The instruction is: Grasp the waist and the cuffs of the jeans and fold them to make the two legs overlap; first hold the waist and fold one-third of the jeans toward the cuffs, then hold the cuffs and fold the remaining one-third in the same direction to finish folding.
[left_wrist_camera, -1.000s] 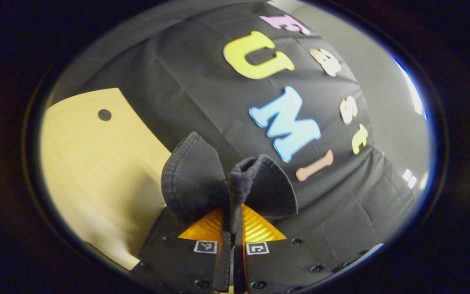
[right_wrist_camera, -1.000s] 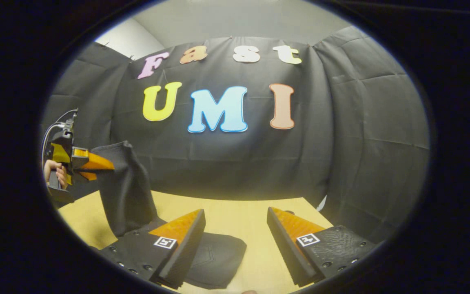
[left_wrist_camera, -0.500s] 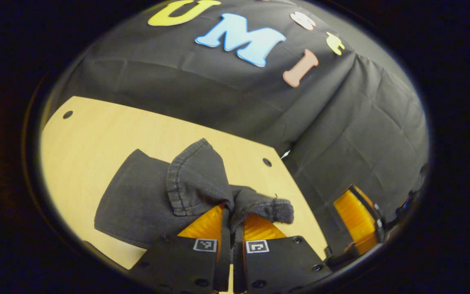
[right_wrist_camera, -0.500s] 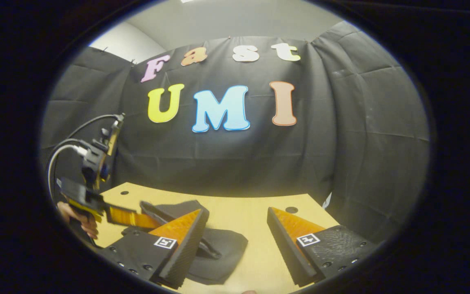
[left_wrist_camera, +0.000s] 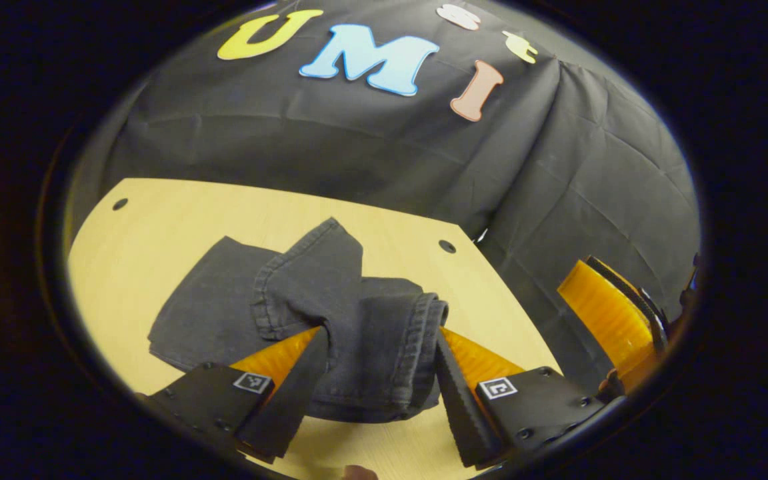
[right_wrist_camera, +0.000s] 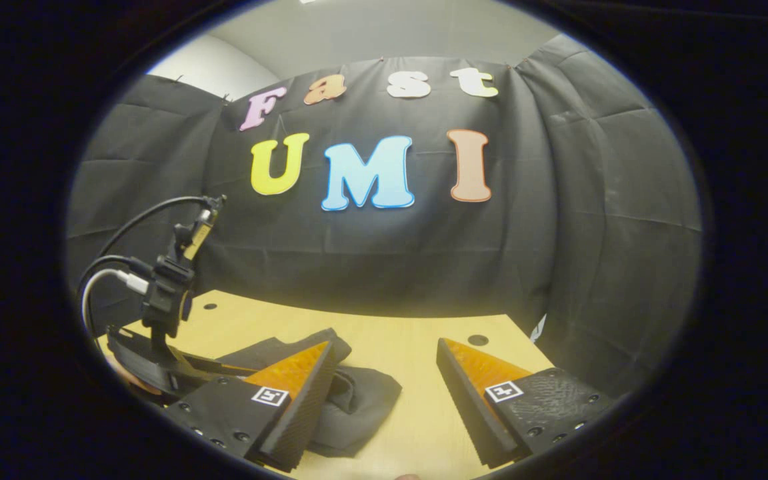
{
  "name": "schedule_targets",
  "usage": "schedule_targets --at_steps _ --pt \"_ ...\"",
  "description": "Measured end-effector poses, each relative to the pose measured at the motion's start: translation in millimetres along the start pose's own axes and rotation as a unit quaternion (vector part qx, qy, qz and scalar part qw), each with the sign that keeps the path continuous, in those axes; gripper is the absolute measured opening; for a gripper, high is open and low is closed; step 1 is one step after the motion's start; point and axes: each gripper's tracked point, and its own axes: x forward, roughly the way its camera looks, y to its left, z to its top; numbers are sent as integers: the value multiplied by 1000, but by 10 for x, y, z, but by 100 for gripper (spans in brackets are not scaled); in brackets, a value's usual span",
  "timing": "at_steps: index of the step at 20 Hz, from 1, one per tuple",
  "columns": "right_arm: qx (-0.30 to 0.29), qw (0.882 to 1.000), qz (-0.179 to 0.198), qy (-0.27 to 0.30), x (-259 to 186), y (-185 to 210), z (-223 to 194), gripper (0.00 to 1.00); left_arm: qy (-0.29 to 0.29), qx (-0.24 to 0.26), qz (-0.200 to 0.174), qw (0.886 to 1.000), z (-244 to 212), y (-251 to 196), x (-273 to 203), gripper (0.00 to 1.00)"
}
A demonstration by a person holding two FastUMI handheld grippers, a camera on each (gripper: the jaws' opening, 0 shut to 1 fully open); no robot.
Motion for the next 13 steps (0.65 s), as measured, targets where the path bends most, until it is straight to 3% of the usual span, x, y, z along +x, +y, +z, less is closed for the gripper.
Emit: schedule_targets --at_steps 5,9,10,12,13 --pt "-8 999 -34 -24 -205 -141 167 90 -102 63 51 991 587 100 -728 98" --pt "-25 997 -56 -56 -439 -170 380 87 -205 106 124 965 1176 410 -1489 99" --pt "-34 995 -62 -64 -489 -182 429 90 -231 118 138 956 1317 442 -1661 99" --pt "-48 993 -75 -78 -577 -178 535 87 -258 136 161 943 1526 541 -1903 97" --pt "-53 991 -80 -88 -619 -167 587 92 -262 139 170 940 1537 526 -1938 97"
